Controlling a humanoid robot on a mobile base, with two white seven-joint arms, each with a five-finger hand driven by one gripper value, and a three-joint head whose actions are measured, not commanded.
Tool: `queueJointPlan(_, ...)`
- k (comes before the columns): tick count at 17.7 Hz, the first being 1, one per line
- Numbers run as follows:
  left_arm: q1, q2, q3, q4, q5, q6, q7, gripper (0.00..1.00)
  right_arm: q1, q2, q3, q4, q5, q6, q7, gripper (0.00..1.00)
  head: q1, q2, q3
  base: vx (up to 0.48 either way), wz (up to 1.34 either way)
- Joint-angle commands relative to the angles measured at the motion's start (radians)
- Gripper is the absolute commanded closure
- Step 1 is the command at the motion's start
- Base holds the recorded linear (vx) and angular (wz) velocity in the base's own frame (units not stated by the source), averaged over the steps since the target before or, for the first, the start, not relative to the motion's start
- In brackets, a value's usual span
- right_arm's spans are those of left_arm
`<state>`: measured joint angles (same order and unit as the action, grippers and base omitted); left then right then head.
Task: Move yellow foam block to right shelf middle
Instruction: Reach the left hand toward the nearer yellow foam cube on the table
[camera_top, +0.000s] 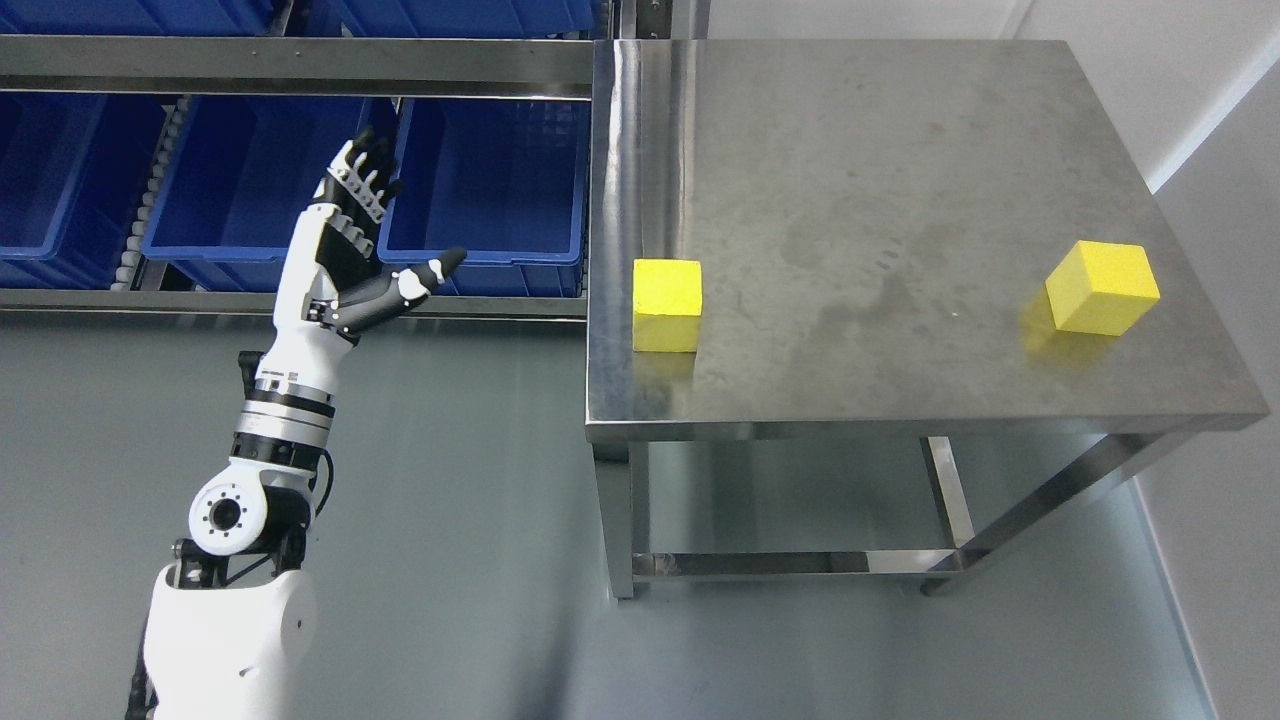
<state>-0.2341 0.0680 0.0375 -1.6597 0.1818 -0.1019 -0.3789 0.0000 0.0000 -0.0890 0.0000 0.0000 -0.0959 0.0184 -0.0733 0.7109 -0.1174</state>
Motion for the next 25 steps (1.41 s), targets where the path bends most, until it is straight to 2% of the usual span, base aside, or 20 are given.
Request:
queueJointPlan(1, -0.051, 0.125, -0.024, 0.021, -0.027, -0.005, -0.230, 0.00, -0.002, -0.017, 0.000, -0.017, 0.000, -0.001, 0.000, 0.00, 0.0000, 0.000, 0.000, 0.000, 0.00)
queueJointPlan(3, -0.126, 0.173, -0.079, 0.092, -0.056, -0.005, -0.284, 0.00, -0.002, -0.017, 0.000, -0.017, 0.000, -0.001, 0.000, 0.00, 0.0000, 0.000, 0.000, 0.000, 0.00)
queueJointPlan(6, -0.238, 0.168, -0.149, 0.225, -0.109, -0.004, -0.296, 0.00, -0.002, -0.017, 0.000, -0.017, 0.000, -0.001, 0.000, 0.00, 0.0000, 0.000, 0.000, 0.000, 0.00)
queueJointPlan(9, -0.333, 0.130, -0.260, 0.368, -0.143, -0.004, -0.330, 0.01, -0.003, -0.017, 0.000, -0.017, 0.000, -0.001, 0.000, 0.00, 0.0000, 0.000, 0.000, 0.000, 0.00)
queueJointPlan(14, -0.389, 0.082, -0.347, 0.457, -0.153, -0.001, -0.409, 0.01, -0.002, -0.017, 0.000, -0.017, 0.000, -0.001, 0.000, 0.00, 0.0000, 0.000, 0.000, 0.000, 0.00)
queueJointPlan(21, -0.484, -0.046, -0.381, 0.695, -0.263, -0.001, -0.422, 0.01, -0.003, -0.017, 0.000, -0.017, 0.000, -0.001, 0.000, 0.00, 0.0000, 0.000, 0.000, 0.000, 0.00)
queueJointPlan(25, -0.514, -0.051, -0.389, 0.762, -0.292, 0.010, -0.471, 0.02, -0.002, -0.017, 0.000, -0.017, 0.000, -0.001, 0.000, 0.00, 0.0000, 0.000, 0.000, 0.000, 0.00)
